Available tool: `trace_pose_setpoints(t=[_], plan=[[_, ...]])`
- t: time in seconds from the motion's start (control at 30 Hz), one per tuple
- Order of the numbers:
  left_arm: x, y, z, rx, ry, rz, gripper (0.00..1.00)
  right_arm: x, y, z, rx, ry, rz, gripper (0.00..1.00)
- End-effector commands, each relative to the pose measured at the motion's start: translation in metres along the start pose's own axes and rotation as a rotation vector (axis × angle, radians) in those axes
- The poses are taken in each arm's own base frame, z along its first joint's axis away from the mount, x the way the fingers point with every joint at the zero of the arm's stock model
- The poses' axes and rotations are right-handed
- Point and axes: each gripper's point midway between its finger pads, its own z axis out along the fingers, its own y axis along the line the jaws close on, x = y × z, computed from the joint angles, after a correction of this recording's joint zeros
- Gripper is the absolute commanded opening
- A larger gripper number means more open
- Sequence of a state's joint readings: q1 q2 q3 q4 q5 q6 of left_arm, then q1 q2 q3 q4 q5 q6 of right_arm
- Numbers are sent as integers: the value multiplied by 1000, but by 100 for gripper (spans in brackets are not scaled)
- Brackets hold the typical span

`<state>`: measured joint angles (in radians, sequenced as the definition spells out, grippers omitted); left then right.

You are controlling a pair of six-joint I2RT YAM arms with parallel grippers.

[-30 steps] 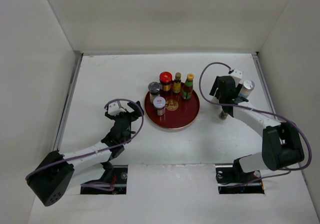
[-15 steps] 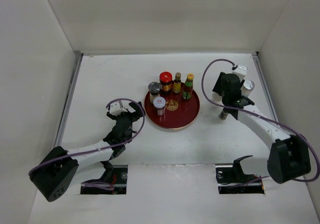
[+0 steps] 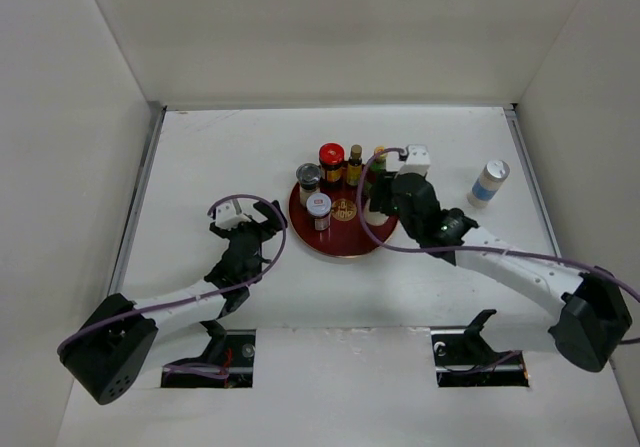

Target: Organize the condiment bottles

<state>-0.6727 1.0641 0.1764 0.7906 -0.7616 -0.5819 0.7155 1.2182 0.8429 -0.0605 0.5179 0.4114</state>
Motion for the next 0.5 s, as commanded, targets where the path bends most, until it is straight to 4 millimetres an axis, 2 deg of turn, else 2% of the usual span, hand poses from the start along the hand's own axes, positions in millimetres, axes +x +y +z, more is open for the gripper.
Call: trace_pose_setpoints(t=[0.0, 0.07, 0.23, 0.47], plan=[[-13, -9, 3, 22, -40, -62, 97, -47, 59, -3, -150, -118, 74, 54], [-11, -9, 3, 23, -37, -60, 97, -44, 71, 8, -169, -115, 56, 54], [-11, -5, 5, 7, -37, -55, 97, -35, 87, 34, -181, -111, 32, 54], [-7, -5, 7, 6, -33, -52, 97, -22, 91, 74, -146, -112, -11, 54]])
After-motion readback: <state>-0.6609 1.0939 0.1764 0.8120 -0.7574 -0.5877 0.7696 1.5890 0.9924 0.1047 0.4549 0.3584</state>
